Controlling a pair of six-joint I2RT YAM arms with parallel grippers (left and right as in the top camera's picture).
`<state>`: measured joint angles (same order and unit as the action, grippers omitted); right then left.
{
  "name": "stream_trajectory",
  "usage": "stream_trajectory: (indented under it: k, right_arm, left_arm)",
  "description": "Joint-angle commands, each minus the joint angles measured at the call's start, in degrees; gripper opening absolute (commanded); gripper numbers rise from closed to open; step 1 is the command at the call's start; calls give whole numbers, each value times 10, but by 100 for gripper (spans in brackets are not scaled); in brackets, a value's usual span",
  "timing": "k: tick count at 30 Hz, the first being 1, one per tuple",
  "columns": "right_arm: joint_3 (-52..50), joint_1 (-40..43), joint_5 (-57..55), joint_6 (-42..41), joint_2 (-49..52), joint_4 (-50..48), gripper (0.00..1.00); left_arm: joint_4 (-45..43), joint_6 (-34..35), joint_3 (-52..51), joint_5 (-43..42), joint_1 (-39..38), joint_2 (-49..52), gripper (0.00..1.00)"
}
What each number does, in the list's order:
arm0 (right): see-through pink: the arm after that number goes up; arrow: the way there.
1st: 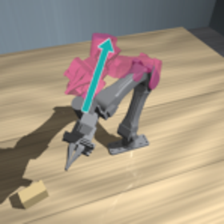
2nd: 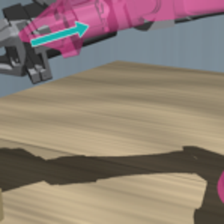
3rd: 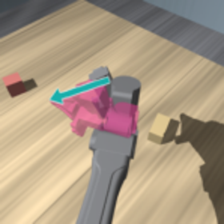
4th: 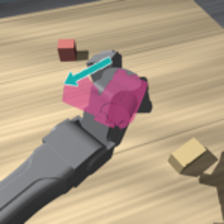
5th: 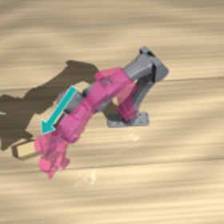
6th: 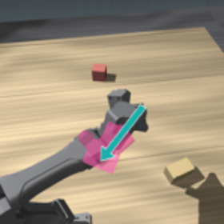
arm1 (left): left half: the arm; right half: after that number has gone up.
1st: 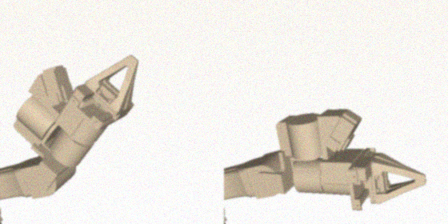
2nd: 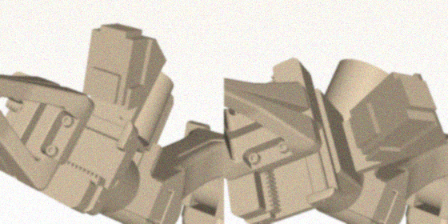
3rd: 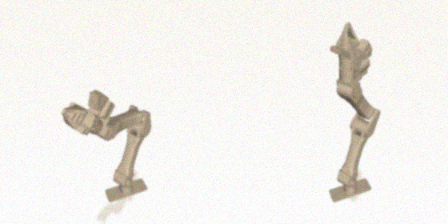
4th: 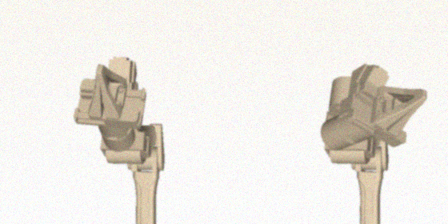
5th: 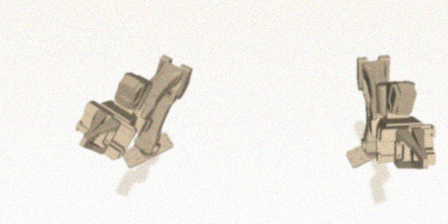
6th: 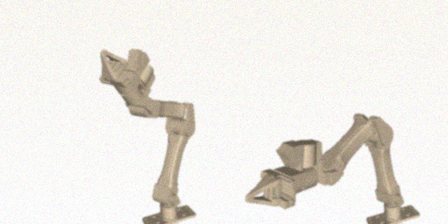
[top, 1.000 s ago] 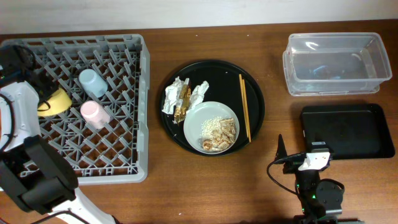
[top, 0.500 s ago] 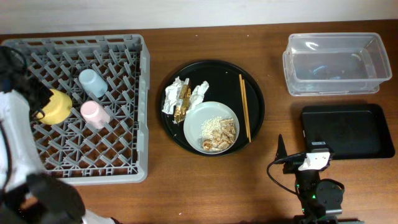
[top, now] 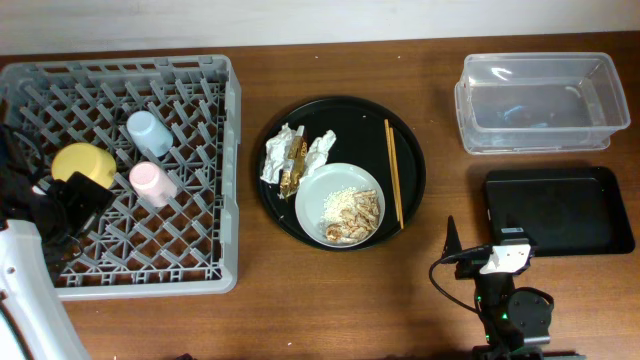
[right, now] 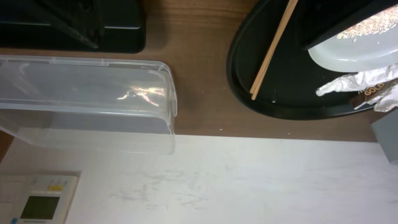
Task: Sort waste into correct bins and load items into the dishwasher rack
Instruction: 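Adjust the yellow bowl in the rack with the left gripper, then move the right gripper over the black tray to the white tissue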
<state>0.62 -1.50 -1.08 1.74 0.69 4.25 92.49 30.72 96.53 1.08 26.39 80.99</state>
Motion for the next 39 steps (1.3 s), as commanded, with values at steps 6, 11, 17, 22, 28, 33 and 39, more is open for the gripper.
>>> stream_trajectory:
  k: [6, 11, 17, 22, 28, 33, 39]
  right_arm:
    - [-3, -4, 108, -129, -3, -7, 98]
    - [-3, -4, 486, -675, -3, -43, 98]
    - [28, -4, 218, -893, -3, -328, 98]
    - [246, -4, 171, -638, 95, -150, 98]
    - [674, -4, 197, -240, 537, 389, 98]
    - [994, -67, 91, -155, 897, 693, 98]
    - [1036, -111, 63, -154, 1122, 761, 98]
  left_arm:
    - [2, 10, 0, -5, 3, -8, 100]
    - [2, 10, 0, -5, 3, -8, 100]
    - [2, 10, 0, -5, 3, -8, 100]
    - [2, 10, 0, -5, 3, -8, 100]
    - [2, 10, 0, -5, 3, -8, 100]
    - [2, 10, 0, -5, 3, -8, 100]
    - [2, 10, 0, -5, 3, -8, 100]
